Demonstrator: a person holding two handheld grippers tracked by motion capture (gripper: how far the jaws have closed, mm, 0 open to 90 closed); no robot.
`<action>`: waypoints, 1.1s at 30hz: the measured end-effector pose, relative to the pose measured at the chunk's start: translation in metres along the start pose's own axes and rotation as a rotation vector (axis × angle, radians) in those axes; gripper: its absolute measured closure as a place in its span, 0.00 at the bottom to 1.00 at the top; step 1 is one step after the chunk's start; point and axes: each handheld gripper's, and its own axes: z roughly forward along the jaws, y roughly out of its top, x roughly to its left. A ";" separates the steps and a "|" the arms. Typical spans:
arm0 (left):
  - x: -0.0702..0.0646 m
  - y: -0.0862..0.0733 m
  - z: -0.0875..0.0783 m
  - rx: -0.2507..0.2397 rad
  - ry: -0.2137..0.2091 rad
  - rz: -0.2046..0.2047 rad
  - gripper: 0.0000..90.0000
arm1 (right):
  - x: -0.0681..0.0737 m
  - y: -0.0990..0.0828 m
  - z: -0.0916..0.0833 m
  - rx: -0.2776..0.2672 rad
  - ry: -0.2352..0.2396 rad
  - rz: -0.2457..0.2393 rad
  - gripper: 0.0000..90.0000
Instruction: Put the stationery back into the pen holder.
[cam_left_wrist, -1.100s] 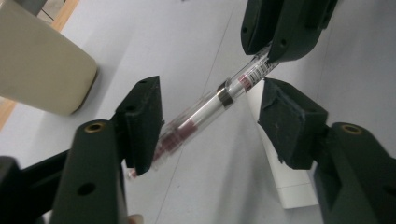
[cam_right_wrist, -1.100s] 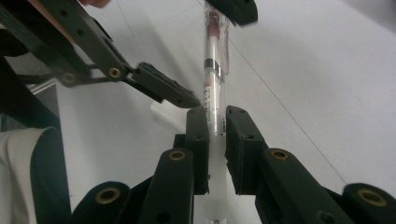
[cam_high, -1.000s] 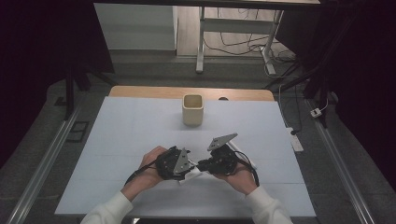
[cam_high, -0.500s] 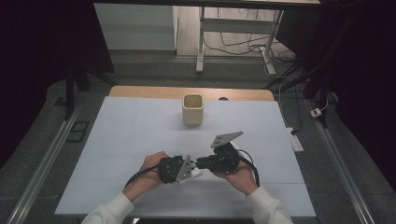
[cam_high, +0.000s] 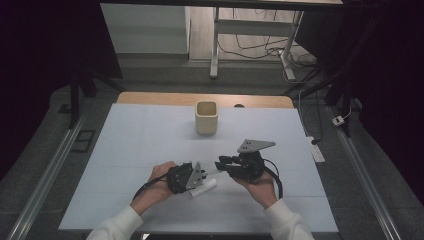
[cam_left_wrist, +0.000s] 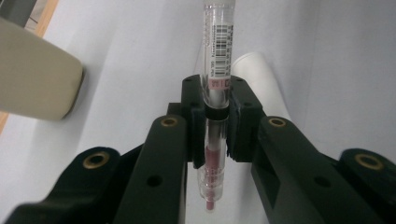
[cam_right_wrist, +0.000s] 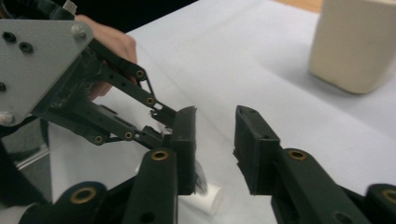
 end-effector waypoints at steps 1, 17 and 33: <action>0.000 0.000 0.000 0.000 0.002 -0.005 0.87 | -0.001 0.000 -0.001 -0.008 -0.004 0.002 0.72; 0.011 -0.010 -0.004 -0.039 0.027 -0.086 0.87 | -0.006 -0.003 -0.013 -0.088 -0.046 -0.013 0.54; 0.027 -0.027 -0.013 -0.123 0.024 -0.240 0.87 | -0.017 -0.020 -0.022 -0.086 -0.075 -0.014 0.50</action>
